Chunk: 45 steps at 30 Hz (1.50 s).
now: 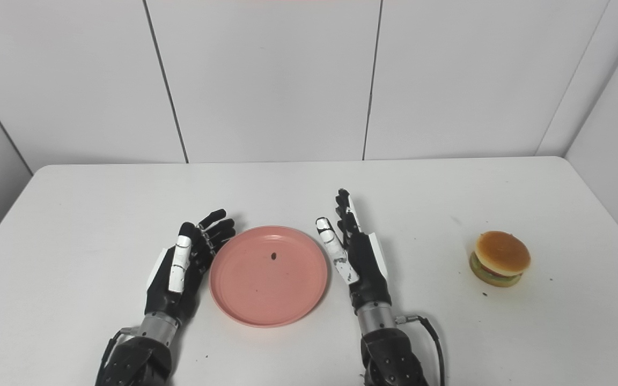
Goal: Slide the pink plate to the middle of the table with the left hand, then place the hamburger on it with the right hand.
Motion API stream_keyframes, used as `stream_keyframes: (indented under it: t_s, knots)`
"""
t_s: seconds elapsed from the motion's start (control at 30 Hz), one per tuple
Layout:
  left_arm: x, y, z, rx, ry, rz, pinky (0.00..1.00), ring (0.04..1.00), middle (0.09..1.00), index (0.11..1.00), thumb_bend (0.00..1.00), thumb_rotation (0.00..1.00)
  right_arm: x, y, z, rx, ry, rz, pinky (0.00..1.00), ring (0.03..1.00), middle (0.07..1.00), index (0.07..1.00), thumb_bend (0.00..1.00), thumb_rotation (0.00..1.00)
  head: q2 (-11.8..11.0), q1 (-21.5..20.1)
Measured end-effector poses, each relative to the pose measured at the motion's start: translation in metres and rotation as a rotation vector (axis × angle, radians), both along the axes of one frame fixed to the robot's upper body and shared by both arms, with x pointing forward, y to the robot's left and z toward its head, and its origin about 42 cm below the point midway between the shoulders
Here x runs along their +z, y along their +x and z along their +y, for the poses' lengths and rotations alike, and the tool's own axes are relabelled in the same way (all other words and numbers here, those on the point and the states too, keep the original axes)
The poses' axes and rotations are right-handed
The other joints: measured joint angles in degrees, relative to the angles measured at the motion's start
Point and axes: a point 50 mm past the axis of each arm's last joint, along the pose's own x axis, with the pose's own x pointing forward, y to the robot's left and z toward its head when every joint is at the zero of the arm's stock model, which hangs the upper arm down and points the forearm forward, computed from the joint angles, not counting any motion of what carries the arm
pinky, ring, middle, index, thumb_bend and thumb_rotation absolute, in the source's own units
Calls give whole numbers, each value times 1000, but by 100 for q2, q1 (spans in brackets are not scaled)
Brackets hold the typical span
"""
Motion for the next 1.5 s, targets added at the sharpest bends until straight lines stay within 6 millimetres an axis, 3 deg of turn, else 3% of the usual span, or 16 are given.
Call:
stream_keyframes:
  t_s: [0.3,0.4,0.5,0.67,0.83,1.03,1.27,1.5]
  knots:
    - [0,1,1,-5,1,1,832,819,796,776,714,958,3,4,-6,-10,-20,-10,1000,993,978,990,672,876,18,0]
    - [0,1,0,-5,-1,0,835,821,798,778,712,960,10,7,-14,-27,-66,-40,982,976,967,979,629,814,26,18]
    - [1,1,1,-3,-2,0,833,818,798,779,706,971,21,7,-25,-67,-117,-84,949,977,967,974,600,782,35,-17]
    - [1,1,1,-2,-2,1,839,823,801,787,692,988,56,11,-52,-133,-269,-153,933,962,957,966,598,830,53,-44]
    - [1,1,3,0,-10,1,863,840,815,807,669,1000,84,13,-89,-208,-405,-169,851,900,901,917,652,729,53,-114]
    - [1,1,9,-17,-6,1,880,855,829,824,667,1000,91,12,-112,-257,-552,-135,877,928,938,928,692,626,18,-315]
    - [1,2,13,-6,-9,1,905,873,847,842,644,1000,100,10,-136,-317,-712,-87,795,871,893,882,743,496,-9,-492]
    - [2,5,24,-4,-42,6,926,894,866,859,654,1000,109,8,-156,-389,-859,-26,717,840,883,853,753,381,-79,-923]
